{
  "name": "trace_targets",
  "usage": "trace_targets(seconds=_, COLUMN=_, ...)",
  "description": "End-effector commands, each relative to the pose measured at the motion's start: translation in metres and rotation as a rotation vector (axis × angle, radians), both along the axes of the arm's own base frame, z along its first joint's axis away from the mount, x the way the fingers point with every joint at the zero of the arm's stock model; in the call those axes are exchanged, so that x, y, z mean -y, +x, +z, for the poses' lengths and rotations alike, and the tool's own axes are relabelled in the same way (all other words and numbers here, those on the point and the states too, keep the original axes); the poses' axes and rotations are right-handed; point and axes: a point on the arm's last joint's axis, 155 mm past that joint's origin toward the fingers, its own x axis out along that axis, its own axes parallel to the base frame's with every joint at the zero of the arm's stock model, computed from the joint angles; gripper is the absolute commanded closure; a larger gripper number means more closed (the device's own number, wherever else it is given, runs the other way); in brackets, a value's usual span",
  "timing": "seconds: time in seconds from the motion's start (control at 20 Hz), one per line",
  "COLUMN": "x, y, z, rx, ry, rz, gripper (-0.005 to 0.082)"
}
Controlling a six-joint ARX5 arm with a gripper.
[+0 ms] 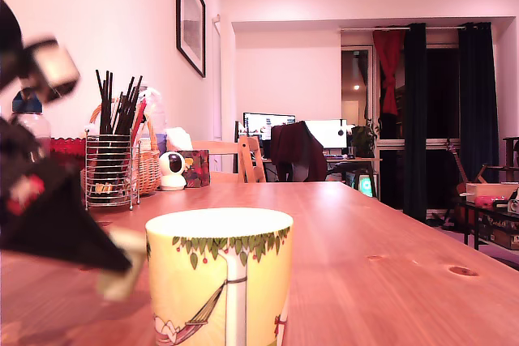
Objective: Pick the coffee capsule and then drop it inside the coffee cup in front of you
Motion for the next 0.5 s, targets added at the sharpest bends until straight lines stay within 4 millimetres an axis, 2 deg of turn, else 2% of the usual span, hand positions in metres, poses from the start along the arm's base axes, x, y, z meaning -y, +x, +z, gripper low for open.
trace_targets(seconds=0.0, x=0.0, y=-0.001, z=0.01, rx=0.025, ry=-0.019, rz=-0.008, gripper=0.0607)
trace_targets(seconds=0.45, x=-0.003, y=-0.017, z=0.046, rx=0.079, ry=-0.069, rz=-0.028, gripper=0.0607)
